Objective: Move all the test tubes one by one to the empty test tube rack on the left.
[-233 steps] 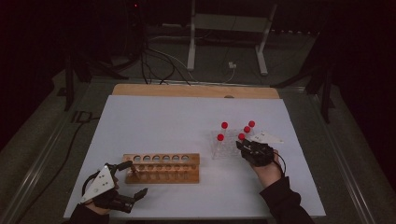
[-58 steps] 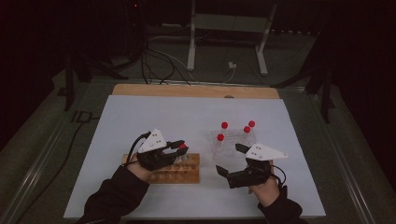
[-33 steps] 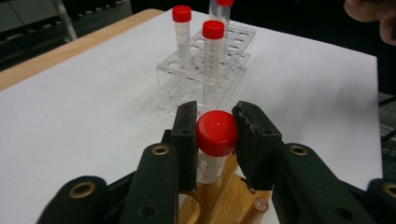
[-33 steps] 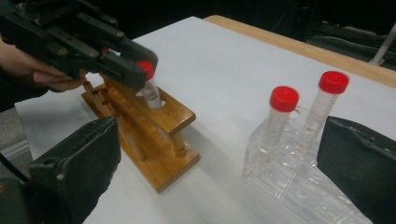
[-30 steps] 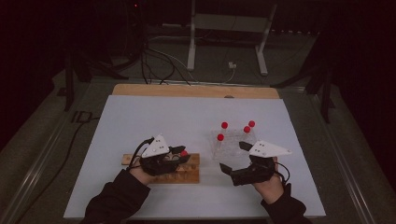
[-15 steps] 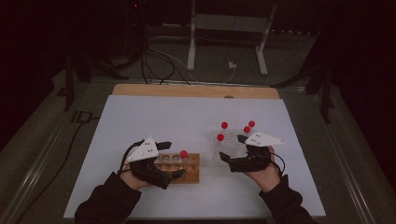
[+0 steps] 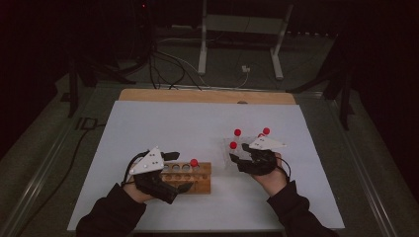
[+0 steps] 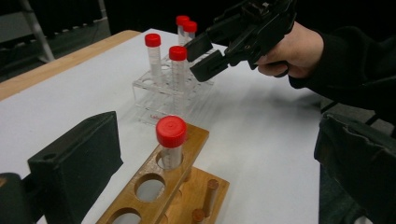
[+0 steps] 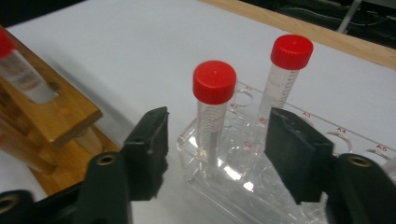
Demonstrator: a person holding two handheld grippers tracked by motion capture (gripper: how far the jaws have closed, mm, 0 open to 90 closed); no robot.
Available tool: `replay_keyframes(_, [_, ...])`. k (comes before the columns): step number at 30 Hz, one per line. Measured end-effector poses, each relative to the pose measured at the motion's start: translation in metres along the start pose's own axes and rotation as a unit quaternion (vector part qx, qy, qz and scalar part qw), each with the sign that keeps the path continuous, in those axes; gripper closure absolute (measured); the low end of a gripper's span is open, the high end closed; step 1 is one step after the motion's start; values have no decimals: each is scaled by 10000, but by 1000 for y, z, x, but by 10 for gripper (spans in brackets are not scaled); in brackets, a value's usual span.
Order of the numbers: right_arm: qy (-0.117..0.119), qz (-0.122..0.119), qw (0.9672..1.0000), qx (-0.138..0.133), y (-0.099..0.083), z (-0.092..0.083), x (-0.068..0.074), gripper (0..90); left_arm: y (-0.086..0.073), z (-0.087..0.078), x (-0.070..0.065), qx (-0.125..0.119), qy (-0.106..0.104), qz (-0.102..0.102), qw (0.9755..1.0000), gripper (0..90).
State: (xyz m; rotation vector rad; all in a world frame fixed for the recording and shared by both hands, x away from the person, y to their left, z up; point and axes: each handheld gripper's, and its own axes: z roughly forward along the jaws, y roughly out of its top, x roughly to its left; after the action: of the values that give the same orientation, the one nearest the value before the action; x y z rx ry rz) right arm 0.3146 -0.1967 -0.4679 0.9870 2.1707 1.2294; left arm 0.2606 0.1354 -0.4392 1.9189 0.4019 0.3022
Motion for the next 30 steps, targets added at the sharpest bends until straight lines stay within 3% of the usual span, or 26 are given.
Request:
replay_keyframes(9, [-26,-237,9995,229,0,16,1,611,0,0,0,-11,-11,44,10000,14])
replay_keyframes(15, [-24,-292,9993,232,2,21,3,720,0,-1,0,-17,-1,57,10000,14])
replay_keyframes(21, [-12,-324,9991,272,3,22,6,743,1,-1,0,-29,-36,69,10000,15])
replay_keyframes(28, [-59,-360,9993,73,8,12,7,746,3,0,0,-54,-96,-16,9999,15])
replay_keyframes(30, [-49,-337,9994,8,10,8,7,746,4,0,1,-62,-28,-7,10000,15])
